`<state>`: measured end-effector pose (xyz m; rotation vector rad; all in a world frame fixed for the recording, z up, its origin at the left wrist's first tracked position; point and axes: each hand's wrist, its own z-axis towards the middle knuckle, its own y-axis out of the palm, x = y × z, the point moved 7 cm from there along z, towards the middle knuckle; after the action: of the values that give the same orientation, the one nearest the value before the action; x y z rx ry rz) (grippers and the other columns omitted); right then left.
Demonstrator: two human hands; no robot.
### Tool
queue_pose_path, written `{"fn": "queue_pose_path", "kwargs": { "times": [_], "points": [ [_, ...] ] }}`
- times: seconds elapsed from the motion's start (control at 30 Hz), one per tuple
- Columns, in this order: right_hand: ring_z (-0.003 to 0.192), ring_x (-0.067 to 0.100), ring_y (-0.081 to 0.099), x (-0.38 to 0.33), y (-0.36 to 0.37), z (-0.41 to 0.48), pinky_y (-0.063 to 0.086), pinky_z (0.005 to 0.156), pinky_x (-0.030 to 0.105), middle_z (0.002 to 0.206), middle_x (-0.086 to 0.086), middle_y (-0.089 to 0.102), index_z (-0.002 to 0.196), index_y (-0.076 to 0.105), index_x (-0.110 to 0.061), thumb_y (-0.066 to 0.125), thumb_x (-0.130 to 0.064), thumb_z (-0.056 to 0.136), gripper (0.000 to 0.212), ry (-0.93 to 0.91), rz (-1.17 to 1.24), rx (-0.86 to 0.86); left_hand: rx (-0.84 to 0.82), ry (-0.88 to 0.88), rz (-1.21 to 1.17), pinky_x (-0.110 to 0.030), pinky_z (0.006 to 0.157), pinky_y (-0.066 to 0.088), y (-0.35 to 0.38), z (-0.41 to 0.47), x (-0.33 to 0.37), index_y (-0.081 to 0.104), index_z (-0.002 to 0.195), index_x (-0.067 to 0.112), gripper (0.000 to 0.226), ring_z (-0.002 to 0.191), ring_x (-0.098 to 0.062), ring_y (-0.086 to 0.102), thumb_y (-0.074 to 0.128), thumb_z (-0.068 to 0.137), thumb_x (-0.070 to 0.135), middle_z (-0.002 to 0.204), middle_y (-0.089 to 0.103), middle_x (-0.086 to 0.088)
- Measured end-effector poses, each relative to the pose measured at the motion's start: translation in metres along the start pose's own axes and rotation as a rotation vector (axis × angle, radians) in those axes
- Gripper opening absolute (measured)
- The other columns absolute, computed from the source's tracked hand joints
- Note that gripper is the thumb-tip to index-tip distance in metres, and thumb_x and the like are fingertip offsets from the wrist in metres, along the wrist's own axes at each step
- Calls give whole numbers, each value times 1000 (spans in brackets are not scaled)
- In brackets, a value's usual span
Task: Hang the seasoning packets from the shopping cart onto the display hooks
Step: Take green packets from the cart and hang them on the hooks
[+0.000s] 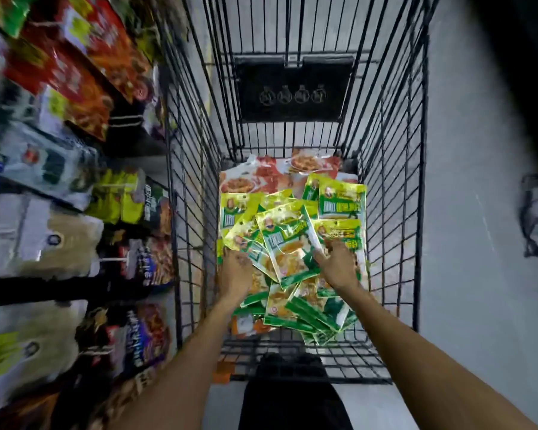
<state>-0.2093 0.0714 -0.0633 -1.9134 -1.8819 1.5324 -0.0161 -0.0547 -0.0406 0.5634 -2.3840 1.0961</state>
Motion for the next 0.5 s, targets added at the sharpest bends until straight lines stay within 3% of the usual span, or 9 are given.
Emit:
{"fn": "queue_pose_path", "kwargs": {
  "times": [0.07,0.17,0.23,0.33,0.4,0.5],
  "points": [
    [120,35,48,3,9,9,40,92,37,132,20,51,134,47,2,61,-30,94,53,3,-60,27,72,-108,-41,-31,62,35,3,10,-13,51,88,7,11,72,-22,48,53,97,13,76,49,-3],
    [121,35,47,8,24,17,41,94,40,131,20,51,134,43,2,66,-39,89,65,57,-73,25,76,-233,-169,-41,67,41,20,26,-26,54,83,-10,28,84,-43,55,54,95,15,80,51,-31],
    [121,34,47,9,28,19,42,95,41,130,19,51,132,43,2,67,-45,86,69,76,-159,66,88,-303,-311,-42,67,42,30,34,-30,56,92,-19,35,89,-50,56,59,92,16,92,56,-39],
    [122,33,48,11,28,20,42,93,39,130,19,53,134,41,1,73,-48,80,80,140,-224,105,91,-383,-476,-44,79,50,42,40,-32,59,109,-12,35,100,-39,62,69,86,13,109,62,-31],
    [111,33,55,18,32,23,45,84,38,120,19,58,122,50,2,77,-44,76,70,227,-123,57,91,-412,-537,-46,82,52,48,42,-35,62,101,-8,26,94,-34,63,72,82,7,103,65,-23],
    [79,22,59,31,38,24,50,64,34,94,13,63,86,58,-5,79,-34,76,37,318,156,-66,83,-446,-628,-37,77,51,48,41,-37,60,80,5,11,83,-24,57,71,84,5,86,63,-12]
  ]
}}
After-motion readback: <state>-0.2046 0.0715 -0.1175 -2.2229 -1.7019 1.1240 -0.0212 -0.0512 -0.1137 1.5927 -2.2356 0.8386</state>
